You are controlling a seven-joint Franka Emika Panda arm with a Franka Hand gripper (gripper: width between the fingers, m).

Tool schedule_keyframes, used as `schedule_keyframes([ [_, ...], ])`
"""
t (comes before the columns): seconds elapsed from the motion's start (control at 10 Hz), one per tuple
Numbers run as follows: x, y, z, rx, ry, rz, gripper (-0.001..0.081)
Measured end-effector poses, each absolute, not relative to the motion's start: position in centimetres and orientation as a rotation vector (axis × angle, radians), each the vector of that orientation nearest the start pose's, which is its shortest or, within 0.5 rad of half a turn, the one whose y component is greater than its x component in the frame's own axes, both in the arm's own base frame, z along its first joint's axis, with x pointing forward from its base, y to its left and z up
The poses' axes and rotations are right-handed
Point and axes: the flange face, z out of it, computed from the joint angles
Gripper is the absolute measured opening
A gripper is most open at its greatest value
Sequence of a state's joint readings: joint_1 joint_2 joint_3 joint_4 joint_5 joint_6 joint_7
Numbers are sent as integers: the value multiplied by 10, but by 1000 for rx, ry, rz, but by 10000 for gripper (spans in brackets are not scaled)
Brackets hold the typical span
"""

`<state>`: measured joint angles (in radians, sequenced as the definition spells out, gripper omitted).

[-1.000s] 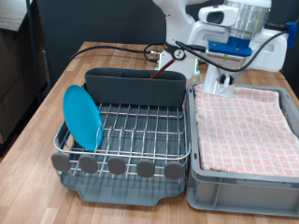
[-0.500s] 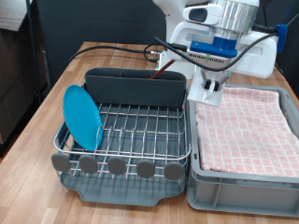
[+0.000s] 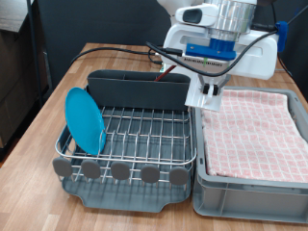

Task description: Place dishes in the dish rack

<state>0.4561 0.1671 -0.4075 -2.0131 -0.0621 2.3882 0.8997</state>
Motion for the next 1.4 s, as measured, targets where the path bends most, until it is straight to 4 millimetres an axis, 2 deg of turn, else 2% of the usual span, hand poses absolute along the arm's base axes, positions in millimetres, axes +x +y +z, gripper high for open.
schedule_keyframes([
  [0.3,634,23,400,-2880,1154,-386,72],
  [0.6,659,19,387,-2855,1182,-392,72],
  [1.4,691,0,338,-2867,1237,-338,72],
])
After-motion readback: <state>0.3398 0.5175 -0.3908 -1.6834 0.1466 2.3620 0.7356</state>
